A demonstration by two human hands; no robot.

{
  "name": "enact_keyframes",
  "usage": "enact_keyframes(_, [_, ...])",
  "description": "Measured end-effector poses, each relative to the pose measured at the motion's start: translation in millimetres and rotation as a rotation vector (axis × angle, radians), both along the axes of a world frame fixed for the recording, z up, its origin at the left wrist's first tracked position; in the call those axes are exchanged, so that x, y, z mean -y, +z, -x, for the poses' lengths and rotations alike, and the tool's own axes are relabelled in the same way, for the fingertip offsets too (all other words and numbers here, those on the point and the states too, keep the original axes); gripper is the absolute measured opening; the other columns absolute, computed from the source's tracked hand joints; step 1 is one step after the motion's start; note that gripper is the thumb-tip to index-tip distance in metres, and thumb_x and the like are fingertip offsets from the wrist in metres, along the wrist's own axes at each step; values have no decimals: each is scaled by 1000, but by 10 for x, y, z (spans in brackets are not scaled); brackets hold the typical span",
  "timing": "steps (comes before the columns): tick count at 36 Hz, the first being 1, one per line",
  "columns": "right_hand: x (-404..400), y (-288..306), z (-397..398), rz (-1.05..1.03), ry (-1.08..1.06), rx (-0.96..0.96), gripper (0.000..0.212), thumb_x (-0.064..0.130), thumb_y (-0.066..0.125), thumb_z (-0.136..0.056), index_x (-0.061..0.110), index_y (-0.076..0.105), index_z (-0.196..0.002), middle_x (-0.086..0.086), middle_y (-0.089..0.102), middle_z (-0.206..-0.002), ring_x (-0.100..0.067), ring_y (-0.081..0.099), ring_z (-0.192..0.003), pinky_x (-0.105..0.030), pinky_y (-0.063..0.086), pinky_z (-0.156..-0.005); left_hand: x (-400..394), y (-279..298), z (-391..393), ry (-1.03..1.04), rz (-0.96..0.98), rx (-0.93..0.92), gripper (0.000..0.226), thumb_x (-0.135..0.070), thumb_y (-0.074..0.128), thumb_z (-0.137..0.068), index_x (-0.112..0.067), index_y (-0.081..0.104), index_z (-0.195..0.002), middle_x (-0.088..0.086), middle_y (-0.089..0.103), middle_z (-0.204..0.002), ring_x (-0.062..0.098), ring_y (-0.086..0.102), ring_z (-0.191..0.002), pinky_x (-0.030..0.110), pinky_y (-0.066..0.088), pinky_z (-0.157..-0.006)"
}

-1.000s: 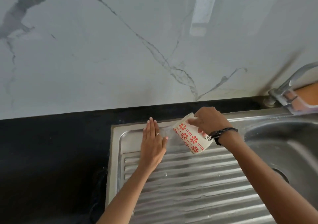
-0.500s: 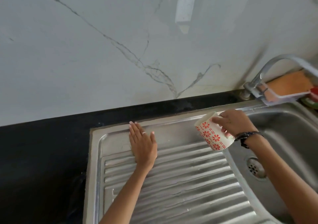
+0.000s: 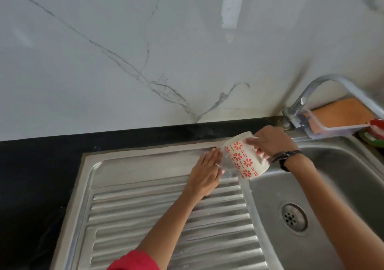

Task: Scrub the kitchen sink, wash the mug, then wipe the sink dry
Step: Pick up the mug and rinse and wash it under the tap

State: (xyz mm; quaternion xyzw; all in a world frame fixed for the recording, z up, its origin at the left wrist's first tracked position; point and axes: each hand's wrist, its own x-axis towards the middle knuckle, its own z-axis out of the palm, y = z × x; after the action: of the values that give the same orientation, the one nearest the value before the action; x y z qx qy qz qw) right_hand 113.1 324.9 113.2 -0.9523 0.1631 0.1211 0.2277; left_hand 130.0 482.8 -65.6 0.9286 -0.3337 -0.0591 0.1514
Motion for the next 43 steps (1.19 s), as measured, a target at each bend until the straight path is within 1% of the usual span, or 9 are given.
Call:
enact_keyframes(8, [855, -105, 223, -124, -134, 120, 30, 23, 51, -95, -3, 66, -94, -3, 59, -63, -14, 55, -54, -24, 46, -56, 517, -7, 33, 587, 149, 42, 72, -51, -8, -92, -1, -4, -144, 16, -6, -155, 27, -2, -144, 40, -3, -116])
enact_keyframes(13, [1130, -145, 51, 140, 13, -46, 34, 35, 51, -92, 3, 62, -87, -10, 59, -79, -24, 58, -73, -32, 46, -67, 1173, -29, 36, 394, 137, -22, 66, -43, 14, -99, -4, -17, -143, 11, -27, -149, 24, -23, -140, 39, -12, -116])
enact_keyframes(17, [1182, -114, 3, 258, 125, 8, 25, 34, 54, -90, 10, 61, -87, -9, 58, -88, -27, 60, -90, -29, 38, -70, 1408, -9, -47, 227, 55, -7, 64, -37, 24, -101, -9, -14, -145, 6, -23, -150, 21, -17, -143, 37, -9, -118])
enact_keyframes(21, [1279, -99, 113, 126, 140, 64, 24, 26, 52, -93, 3, 60, -90, -14, 66, -89, -26, 63, -77, -34, 52, -69, 1312, 97, -46, -49, 27, -38, 58, -35, 22, -100, -14, 1, -150, 3, -8, -157, 16, -9, -145, 33, -9, -119])
enact_keyframes(25, [1279, -222, 373, -240, -14, 239, 23, 20, 50, -95, 1, 63, -92, -2, 60, -63, -16, 60, -54, -32, 53, -58, 973, 255, 127, 90, 195, -105, 68, -54, 3, -90, -20, -5, -148, -6, -15, -153, 8, -14, -143, 21, -15, -113])
enact_keyframes(31, [879, -415, 644, -700, -324, 464, 18, 14, 53, -93, 0, 60, -85, -7, 63, -75, -12, 63, -68, -12, 53, -48, -162, 272, 412, 349, 305, -117, 52, -41, 19, -101, -26, -4, -145, -14, -10, -151, -3, -19, -137, 5, -20, -104])
enact_keyframes(35, [441, -493, 686, -735, -346, 494, 18, 15, 53, -94, -1, 61, -95, -5, 63, -78, -11, 63, -71, -12, 55, -55, -1098, 194, 499, 541, 178, -25, 69, -57, 6, -89, -19, 0, -146, -9, -6, -153, 2, -14, -139, 17, -15, -111])
enact_keyframes(39, [-48, -527, 686, -749, -334, 527, 20, 17, 52, -94, 0, 61, -100, -2, 62, -77, -9, 62, -72, -10, 54, -53, -1771, 214, 449, 715, 144, 3, 55, -31, 27, -101, -10, 6, -148, 3, 1, -157, 9, -7, -142, 25, -9, -114])
enact_keyframes(43, [-497, -517, 667, -795, -383, 541, 17, 19, 51, -95, 4, 59, -92, -1, 63, -78, -9, 62, -71, -12, 54, -52, -2219, 201, 330, 803, 46, 33, 57, -30, 31, -101, 0, 14, -147, 16, 13, -155, 24, 9, -145, 31, 0, -118])
